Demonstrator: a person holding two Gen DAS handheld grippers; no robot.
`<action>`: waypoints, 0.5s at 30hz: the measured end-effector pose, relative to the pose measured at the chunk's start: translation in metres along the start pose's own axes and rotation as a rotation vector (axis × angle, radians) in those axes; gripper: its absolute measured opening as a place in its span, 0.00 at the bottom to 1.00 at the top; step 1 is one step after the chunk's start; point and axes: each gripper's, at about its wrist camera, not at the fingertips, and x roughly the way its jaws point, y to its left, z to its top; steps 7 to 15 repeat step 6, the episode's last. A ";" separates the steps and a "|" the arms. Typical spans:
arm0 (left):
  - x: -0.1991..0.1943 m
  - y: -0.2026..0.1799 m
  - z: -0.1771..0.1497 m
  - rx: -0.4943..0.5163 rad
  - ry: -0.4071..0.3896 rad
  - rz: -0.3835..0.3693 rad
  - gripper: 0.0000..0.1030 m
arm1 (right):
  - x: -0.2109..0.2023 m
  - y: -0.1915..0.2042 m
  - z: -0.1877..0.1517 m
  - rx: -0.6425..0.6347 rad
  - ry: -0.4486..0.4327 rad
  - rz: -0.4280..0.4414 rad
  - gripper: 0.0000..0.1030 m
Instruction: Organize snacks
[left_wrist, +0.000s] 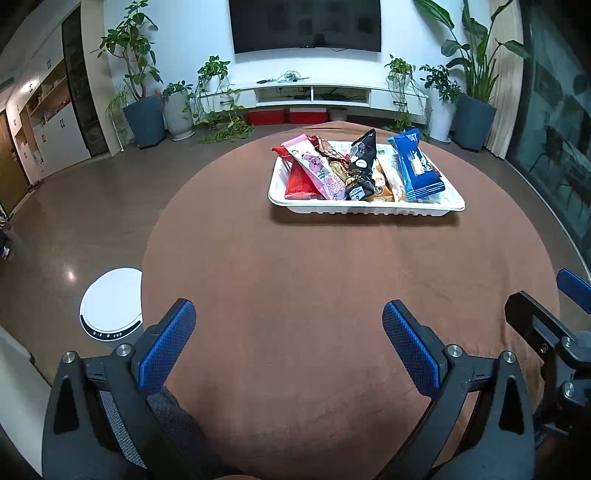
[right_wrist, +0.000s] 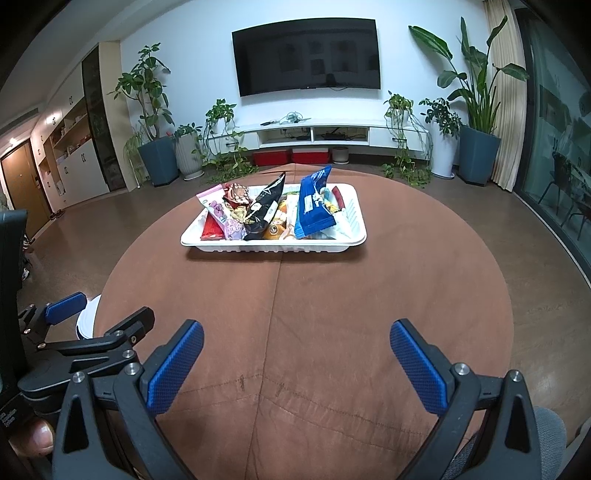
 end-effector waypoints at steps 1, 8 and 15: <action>0.000 0.000 0.000 0.003 -0.004 0.006 1.00 | 0.001 0.000 0.000 0.001 0.002 -0.001 1.00; -0.001 -0.002 0.001 0.011 -0.013 0.020 1.00 | 0.002 -0.004 -0.002 0.009 0.016 -0.002 1.00; -0.001 -0.002 0.001 0.011 -0.013 0.020 1.00 | 0.002 -0.004 -0.002 0.009 0.016 -0.002 1.00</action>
